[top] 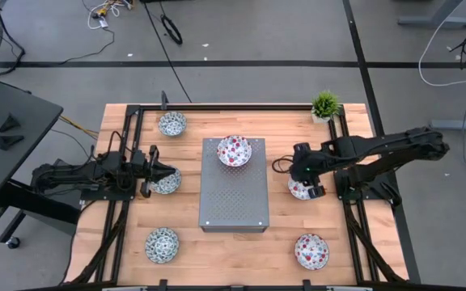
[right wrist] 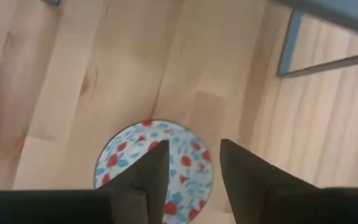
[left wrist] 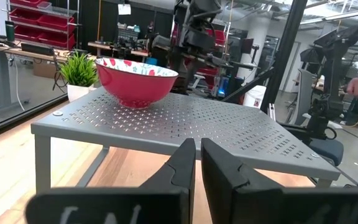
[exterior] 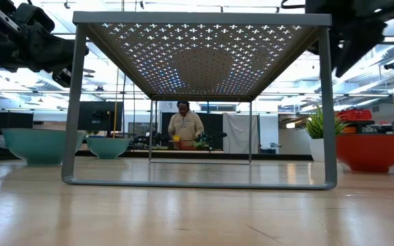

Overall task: Pick & Place Mini bowls
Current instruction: Put the top red bowl on top of the red bowl on the shelf

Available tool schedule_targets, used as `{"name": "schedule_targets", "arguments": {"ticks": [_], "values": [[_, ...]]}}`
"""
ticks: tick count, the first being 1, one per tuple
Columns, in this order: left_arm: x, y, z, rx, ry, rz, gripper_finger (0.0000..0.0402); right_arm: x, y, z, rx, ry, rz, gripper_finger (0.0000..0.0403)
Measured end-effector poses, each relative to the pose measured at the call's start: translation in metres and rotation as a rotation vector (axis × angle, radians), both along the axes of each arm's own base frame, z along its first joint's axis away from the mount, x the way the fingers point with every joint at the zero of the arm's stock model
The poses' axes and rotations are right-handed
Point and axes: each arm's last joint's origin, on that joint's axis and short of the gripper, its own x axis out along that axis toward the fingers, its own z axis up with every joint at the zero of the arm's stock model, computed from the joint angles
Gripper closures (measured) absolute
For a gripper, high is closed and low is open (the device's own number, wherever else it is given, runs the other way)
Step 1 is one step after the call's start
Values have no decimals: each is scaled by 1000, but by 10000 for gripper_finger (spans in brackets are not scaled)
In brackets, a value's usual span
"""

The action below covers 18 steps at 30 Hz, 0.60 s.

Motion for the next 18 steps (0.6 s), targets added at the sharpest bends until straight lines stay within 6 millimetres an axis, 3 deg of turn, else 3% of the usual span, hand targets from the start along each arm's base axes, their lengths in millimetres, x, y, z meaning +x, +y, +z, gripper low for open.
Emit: {"name": "schedule_targets", "arguments": {"ticks": [18], "values": [[0,0,0,0,0,0,369,-17,33,-24,-5,70,157,259]]}}
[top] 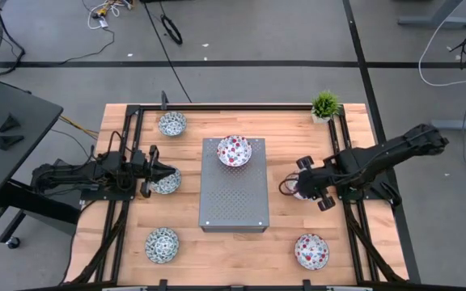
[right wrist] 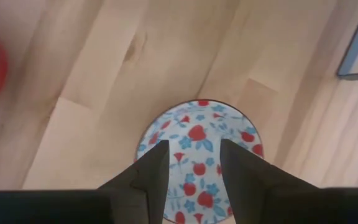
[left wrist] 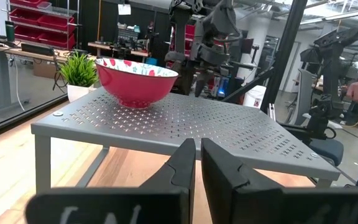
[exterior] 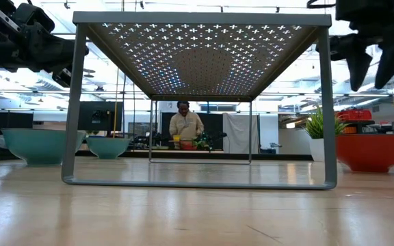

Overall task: Pick & Place Mini bowls
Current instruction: Put the top red bowl on top of the red bowl on the shelf

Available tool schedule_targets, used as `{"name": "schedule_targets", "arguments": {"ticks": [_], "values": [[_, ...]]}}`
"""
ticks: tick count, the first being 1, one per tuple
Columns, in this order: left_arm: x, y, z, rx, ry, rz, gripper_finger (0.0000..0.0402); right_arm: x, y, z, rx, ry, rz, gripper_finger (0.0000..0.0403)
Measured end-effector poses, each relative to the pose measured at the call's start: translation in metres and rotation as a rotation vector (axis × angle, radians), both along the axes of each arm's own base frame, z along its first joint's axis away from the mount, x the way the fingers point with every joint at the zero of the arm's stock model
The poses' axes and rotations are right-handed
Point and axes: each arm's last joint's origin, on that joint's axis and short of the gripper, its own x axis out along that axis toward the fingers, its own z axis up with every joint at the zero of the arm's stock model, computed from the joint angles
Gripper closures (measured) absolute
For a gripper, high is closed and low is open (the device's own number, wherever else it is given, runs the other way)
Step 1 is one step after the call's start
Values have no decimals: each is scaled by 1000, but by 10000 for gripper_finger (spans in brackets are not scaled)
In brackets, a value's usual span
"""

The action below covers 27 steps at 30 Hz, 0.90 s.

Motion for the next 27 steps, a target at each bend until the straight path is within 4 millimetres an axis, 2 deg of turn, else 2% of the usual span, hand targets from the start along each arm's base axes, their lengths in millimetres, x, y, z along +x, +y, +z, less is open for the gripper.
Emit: {"name": "schedule_targets", "arguments": {"ticks": [8,19,27], "values": [[0,0,0,0,0,0,369,-3,15,0,46,-14,-48,259],[0,0,0,0,0,0,369,-2,27,-7,113,33,-293,259],[0,0,0,0,0,0,369,-3,31,-8,109,28,-304,259]]}}
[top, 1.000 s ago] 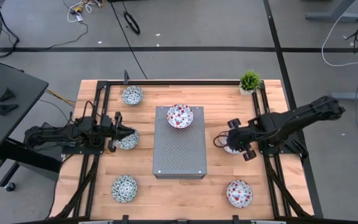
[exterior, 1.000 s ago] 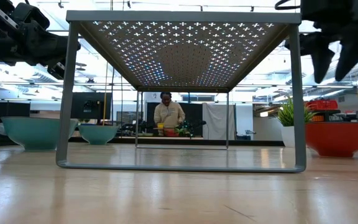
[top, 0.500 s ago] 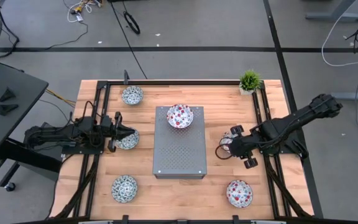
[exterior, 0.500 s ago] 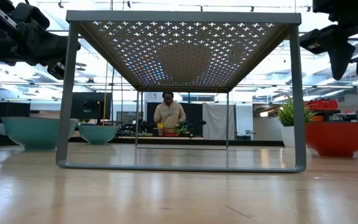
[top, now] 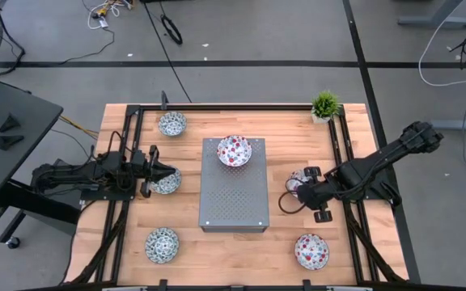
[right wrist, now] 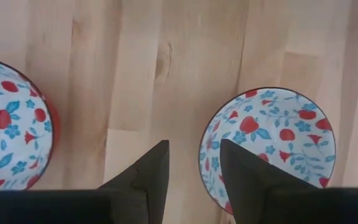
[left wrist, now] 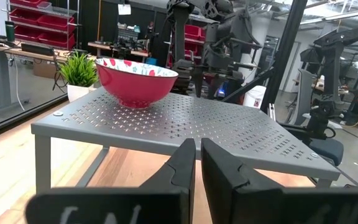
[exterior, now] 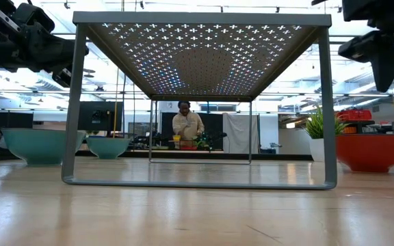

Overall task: Pick & Place Mini bowls
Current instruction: Put the top red bowl on top of the red bowl on the shelf

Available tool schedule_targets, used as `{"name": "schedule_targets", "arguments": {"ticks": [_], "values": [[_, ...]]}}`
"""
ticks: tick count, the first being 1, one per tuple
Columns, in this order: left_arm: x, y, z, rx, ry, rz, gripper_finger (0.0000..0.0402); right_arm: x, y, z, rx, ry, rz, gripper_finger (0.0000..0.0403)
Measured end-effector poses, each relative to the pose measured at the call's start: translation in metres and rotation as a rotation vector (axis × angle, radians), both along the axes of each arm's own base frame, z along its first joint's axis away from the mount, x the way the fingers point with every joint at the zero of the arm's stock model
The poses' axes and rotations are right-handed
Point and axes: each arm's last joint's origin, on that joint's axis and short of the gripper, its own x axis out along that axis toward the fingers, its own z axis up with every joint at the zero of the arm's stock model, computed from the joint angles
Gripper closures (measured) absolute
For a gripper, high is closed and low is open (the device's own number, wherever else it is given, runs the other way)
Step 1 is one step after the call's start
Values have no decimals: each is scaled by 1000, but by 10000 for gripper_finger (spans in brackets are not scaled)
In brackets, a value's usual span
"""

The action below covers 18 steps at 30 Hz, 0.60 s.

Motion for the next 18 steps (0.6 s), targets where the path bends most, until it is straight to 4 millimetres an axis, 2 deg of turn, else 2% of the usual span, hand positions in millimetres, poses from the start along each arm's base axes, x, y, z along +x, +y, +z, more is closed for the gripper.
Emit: {"name": "schedule_targets", "arguments": {"ticks": [8,12,18], "values": [[0,0,0,0,0,0,369,-1,2,-1,-75,-42,0,259],[0,0,0,0,0,0,369,-4,2,-15,-84,-31,1,259],[0,0,0,-1,0,0,369,-12,-1,-36,-85,21,-102,259]]}}
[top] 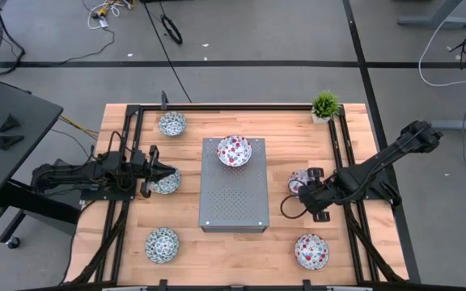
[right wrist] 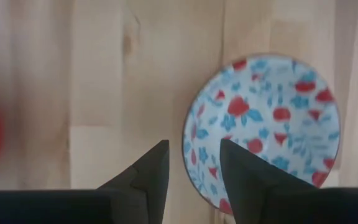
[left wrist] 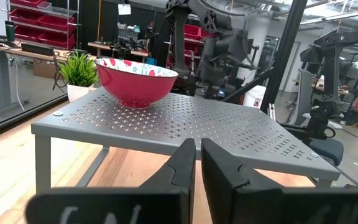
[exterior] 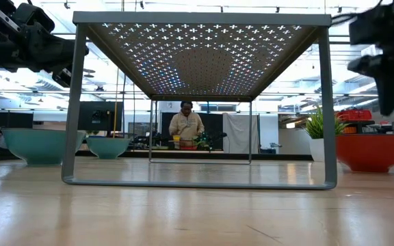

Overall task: Pick & Place Mini bowls
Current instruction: Put the top red bowl on top of the red bowl on the shelf

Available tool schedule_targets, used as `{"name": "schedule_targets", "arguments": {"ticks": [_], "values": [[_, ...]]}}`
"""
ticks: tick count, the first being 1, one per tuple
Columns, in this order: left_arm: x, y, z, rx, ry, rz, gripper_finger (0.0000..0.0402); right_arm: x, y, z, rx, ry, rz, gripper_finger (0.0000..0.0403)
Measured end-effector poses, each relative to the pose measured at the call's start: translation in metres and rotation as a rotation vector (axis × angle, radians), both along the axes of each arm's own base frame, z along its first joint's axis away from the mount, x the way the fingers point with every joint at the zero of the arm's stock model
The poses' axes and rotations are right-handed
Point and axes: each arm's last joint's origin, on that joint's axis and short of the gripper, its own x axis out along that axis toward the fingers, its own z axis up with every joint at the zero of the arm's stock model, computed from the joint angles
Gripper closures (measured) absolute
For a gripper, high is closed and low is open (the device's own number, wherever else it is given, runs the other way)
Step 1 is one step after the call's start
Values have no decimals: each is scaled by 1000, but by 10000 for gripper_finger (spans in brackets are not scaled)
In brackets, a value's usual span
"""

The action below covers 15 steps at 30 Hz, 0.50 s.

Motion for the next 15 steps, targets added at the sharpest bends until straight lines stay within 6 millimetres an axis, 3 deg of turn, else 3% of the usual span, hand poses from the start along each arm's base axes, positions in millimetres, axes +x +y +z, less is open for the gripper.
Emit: {"name": "schedule_targets", "arguments": {"ticks": [8,15], "values": [[0,0,0,0,0,0,369,-7,-4,-20,-14,30,-28,259],[0,0,0,0,0,0,369,-2,-1,-28,4,-33,50,259]]}}
